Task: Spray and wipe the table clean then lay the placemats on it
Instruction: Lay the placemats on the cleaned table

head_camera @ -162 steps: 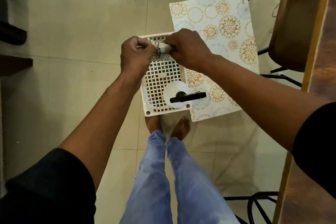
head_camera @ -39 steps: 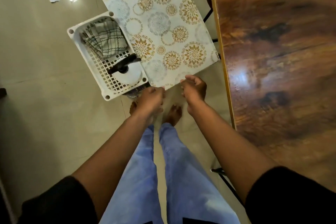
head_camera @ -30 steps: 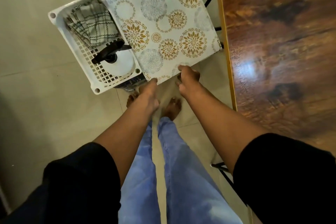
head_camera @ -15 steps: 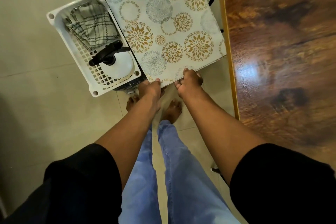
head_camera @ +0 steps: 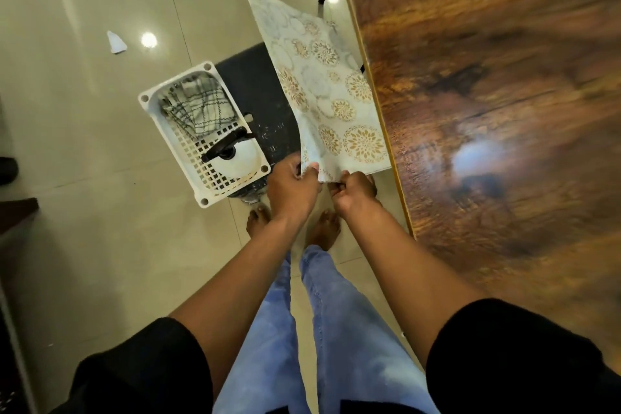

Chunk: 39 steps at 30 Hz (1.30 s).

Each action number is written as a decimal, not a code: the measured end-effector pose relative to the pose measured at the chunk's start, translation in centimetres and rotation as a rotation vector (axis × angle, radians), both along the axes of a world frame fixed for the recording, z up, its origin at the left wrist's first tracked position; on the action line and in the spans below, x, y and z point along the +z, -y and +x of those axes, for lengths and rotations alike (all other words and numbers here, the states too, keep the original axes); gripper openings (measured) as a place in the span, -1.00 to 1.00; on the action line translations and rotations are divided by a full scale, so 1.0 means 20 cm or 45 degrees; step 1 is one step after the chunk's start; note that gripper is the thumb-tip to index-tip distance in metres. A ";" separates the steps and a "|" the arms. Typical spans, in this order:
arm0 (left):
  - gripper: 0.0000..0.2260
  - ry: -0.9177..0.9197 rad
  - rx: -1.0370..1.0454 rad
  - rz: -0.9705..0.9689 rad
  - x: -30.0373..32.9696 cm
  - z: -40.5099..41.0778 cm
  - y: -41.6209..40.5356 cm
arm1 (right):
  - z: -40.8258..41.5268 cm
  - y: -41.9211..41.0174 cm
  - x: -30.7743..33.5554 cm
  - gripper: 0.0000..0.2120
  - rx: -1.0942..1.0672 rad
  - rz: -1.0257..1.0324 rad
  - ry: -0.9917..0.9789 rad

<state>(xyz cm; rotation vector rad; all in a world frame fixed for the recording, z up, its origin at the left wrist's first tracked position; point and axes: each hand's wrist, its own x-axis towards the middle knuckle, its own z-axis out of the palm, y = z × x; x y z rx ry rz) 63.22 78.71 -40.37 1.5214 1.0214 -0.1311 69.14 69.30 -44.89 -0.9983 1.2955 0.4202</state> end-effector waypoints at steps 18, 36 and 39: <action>-0.55 0.168 0.220 0.199 0.97 0.07 -0.67 | -0.03 -0.50 0.89 -0.59 0.404 0.402 0.117; -0.43 0.646 0.590 -0.281 1.18 0.09 -1.01 | 0.27 -0.53 1.46 -0.49 0.825 -0.038 0.713; -0.51 0.613 0.447 -0.286 1.24 0.11 -0.93 | 0.29 -0.38 1.47 -0.13 0.722 -0.386 0.727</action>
